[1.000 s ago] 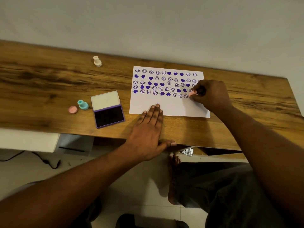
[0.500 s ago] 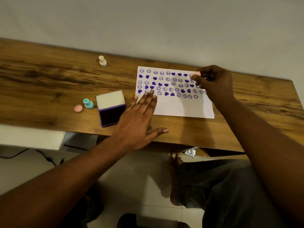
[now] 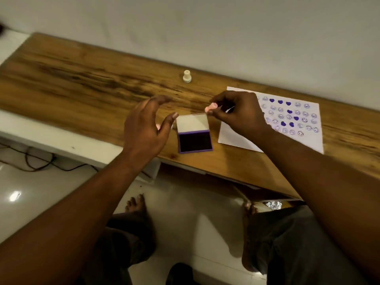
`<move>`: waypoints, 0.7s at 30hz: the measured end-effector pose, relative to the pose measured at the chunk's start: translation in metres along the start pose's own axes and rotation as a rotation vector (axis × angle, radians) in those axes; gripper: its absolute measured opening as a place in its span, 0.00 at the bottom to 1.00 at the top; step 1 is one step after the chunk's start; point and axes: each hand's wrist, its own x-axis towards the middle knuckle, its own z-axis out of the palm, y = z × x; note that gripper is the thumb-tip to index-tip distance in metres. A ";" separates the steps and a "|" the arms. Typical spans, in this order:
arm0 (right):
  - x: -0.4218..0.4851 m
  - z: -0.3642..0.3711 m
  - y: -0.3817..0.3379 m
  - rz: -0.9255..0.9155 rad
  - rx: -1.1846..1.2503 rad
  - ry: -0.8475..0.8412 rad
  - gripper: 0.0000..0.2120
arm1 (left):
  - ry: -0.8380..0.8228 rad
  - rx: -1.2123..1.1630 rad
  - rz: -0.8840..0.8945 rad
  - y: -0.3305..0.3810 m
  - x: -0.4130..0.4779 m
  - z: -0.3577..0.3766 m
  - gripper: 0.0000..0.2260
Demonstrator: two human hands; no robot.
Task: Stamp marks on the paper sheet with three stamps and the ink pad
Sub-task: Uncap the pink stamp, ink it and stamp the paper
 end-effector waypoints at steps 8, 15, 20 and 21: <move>0.013 0.058 -0.044 -0.122 -0.040 -0.048 0.12 | -0.181 0.014 -0.330 -0.068 -0.003 -0.015 0.19; 0.025 0.094 -0.073 -0.205 -0.063 -0.062 0.12 | -0.287 0.218 -0.298 -0.079 -0.004 -0.006 0.28; 0.030 0.112 -0.080 -0.206 -0.199 -0.115 0.10 | -0.266 0.222 -0.309 -0.082 -0.008 0.001 0.26; 0.032 0.114 -0.080 -0.202 -0.229 -0.133 0.10 | -0.256 0.214 -0.314 -0.083 -0.009 0.002 0.25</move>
